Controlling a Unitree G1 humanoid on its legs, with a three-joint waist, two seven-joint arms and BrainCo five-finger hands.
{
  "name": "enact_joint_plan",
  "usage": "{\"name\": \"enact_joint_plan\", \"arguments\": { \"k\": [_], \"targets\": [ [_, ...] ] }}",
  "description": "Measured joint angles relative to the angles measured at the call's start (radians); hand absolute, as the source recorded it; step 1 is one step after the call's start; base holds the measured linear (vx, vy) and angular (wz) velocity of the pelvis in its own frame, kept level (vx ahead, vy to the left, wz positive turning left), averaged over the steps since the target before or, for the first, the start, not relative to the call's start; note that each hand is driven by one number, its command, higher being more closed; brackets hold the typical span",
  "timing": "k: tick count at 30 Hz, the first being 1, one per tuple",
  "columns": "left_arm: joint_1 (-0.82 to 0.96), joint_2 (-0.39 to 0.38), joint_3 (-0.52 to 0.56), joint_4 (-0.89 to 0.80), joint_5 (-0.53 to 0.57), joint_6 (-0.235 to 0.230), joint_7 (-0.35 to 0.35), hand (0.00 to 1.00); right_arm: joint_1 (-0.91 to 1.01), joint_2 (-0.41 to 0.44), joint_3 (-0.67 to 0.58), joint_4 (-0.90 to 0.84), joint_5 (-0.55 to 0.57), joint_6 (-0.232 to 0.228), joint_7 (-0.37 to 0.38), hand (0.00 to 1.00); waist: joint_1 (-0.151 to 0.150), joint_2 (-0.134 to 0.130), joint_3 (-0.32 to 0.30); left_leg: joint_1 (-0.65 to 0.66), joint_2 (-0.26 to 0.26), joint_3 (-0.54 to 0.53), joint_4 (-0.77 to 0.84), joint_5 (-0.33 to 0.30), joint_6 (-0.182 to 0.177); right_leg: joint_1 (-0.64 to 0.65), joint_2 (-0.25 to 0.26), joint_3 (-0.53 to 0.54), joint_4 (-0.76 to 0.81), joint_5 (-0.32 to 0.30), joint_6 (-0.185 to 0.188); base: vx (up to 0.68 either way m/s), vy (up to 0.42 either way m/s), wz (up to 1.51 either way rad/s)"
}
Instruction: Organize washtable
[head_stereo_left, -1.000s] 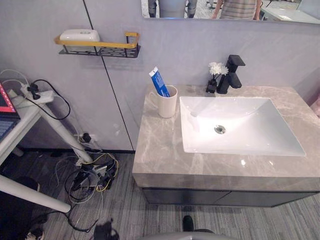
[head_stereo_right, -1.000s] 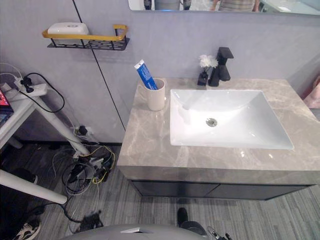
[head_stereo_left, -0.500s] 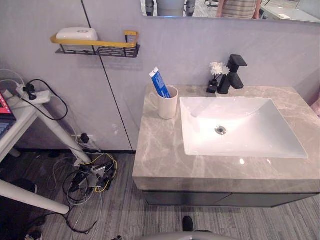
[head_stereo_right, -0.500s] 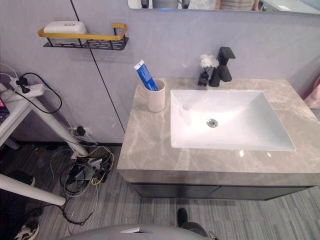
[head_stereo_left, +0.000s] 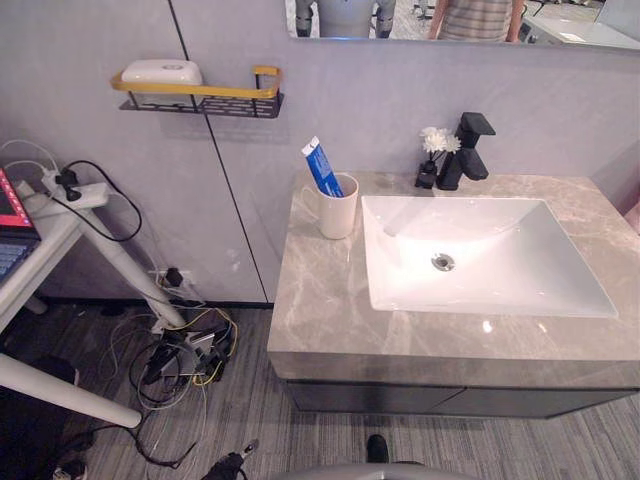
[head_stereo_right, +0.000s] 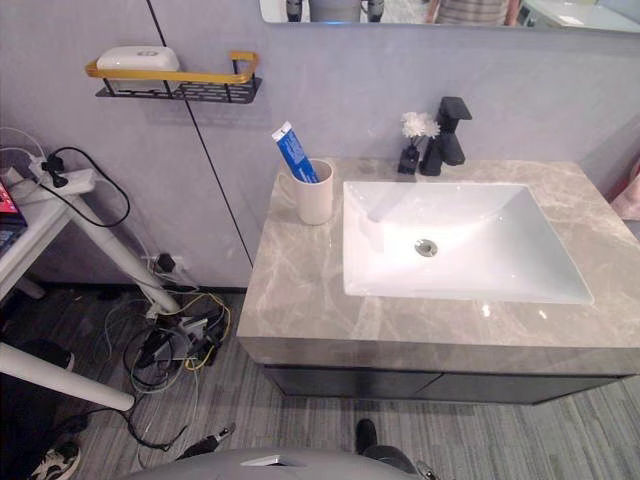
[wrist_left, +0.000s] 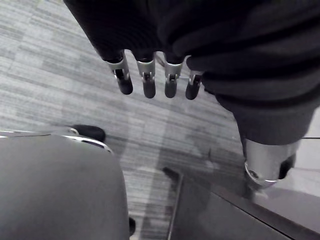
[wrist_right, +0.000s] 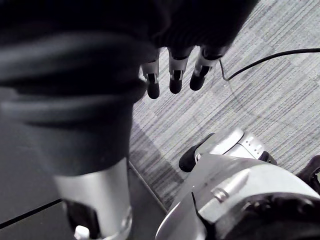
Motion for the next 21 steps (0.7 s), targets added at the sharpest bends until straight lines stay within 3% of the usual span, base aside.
{"name": "enact_joint_plan", "arguments": {
  "k": [6, 9, 11, 13, 15, 16, 17, 18, 19, 20, 21],
  "targets": [
    [-0.003, 0.005, 0.006, 0.006, 0.008, 0.001, -0.001, 0.0, -0.024, -0.011, 0.008, 0.036, -0.035, 0.0, 0.013, 0.0, 0.0, -0.006, 0.008, -0.021, -0.005, -0.013, 0.04, -0.005, 0.003, 0.002, -0.009, -0.007, 0.001, -0.001, 0.003, -0.01, 0.006, 0.06],
    [-0.017, 0.009, -0.011, -0.01, 0.008, -0.003, 0.002, 0.0, -0.036, -0.02, 0.036, 0.035, -0.035, 0.0, 0.014, 0.0, -0.001, -0.015, 0.043, -0.108, -0.019, -0.034, 0.165, -0.039, 0.03, -0.022, -0.032, -0.01, 0.008, 0.013, 0.019, -0.07, 0.056, 0.15],
    [-0.02, 0.009, -0.036, -0.016, 0.008, -0.003, 0.003, 0.0, -0.044, -0.024, 0.035, 0.035, -0.035, -0.001, 0.012, 0.0, -0.001, -0.006, 0.042, -0.136, -0.023, -0.029, 0.177, -0.058, 0.036, -0.047, -0.034, -0.002, 0.008, 0.017, 0.019, -0.08, 0.09, -0.09],
    [-0.016, 0.015, -0.051, -0.04, 0.012, -0.005, 0.006, 0.0, -0.071, -0.023, 0.031, 0.026, -0.033, -0.001, 0.011, 0.0, 0.005, -0.01, 0.05, -0.179, -0.043, 0.012, 0.203, -0.071, 0.052, -0.102, -0.048, 0.05, 0.009, 0.05, 0.046, -0.11, 0.149, -0.73],
    [-0.01, 0.021, -0.051, -0.044, 0.02, -0.022, 0.018, 0.0, -0.088, -0.024, 0.028, 0.017, -0.026, 0.0, 0.008, 0.0, 0.015, -0.015, 0.056, -0.21, -0.06, 0.097, 0.219, -0.079, 0.075, -0.152, -0.056, 0.08, 0.005, 0.016, 0.039, -0.09, 0.171, -0.98],
    [-0.008, 0.013, -0.051, -0.044, 0.02, -0.022, 0.022, 0.0, -0.099, -0.033, 0.025, 0.019, -0.025, 0.0, 0.006, 0.0, 0.018, 0.007, 0.05, -0.21, -0.053, 0.13, 0.194, -0.066, 0.093, -0.168, -0.058, 0.041, 0.017, -0.064, 0.047, 0.13, 0.092, -0.98],
    [0.001, -0.011, -0.055, -0.05, 0.02, -0.024, 0.022, 0.0, -0.122, -0.058, 0.022, 0.024, -0.025, 0.002, 0.003, 0.0, 0.027, 0.046, 0.06, -0.195, -0.031, 0.186, 0.161, -0.048, 0.097, -0.257, -0.066, -0.081, 0.269, -0.111, -0.001, 0.3, -0.005, -1.04],
    [0.003, -0.009, -0.06, -0.052, 0.022, -0.024, 0.021, 0.0, -0.131, -0.059, 0.024, 0.023, -0.026, 0.001, 0.0, 0.0, 0.023, 0.044, 0.066, -0.186, -0.03, 0.206, 0.153, -0.045, 0.101, -0.299, -0.084, -0.123, 0.452, -0.154, -0.036, 0.63, -0.211, -1.03],
    [0.005, 0.01, -0.06, -0.052, 0.032, -0.021, 0.015, 0.0, -0.131, -0.052, 0.025, 0.024, -0.025, 0.001, -0.008, 0.0, 0.023, 0.024, 0.077, -0.141, -0.05, 0.235, 0.155, -0.044, 0.108, -0.299, -0.136, -0.189, 0.723, -0.236, -0.059, 0.61, -0.253, -0.94],
    [0.016, 0.032, -0.041, -0.057, 0.055, -0.016, 0.005, 0.0, -0.128, -0.04, 0.039, 0.02, -0.027, 0.0, -0.011, 0.0, 0.027, -0.036, 0.083, -0.16, -0.088, 0.261, 0.268, -0.051, 0.128, -0.282, -0.2, -0.274, 0.8, -0.265, -0.097, 0.42, -0.2, -0.83],
    [0.014, 0.034, -0.036, -0.06, 0.056, -0.013, 0.002, 0.0, -0.132, -0.04, 0.046, 0.013, -0.029, 0.0, -0.01, 0.0, 0.029, -0.039, 0.086, -0.181, -0.088, 0.249, 0.317, -0.044, 0.153, -0.278, -0.2, -0.278, 0.79, -0.262, -0.102, 0.05, -0.014, -1.27]
  ]
}}
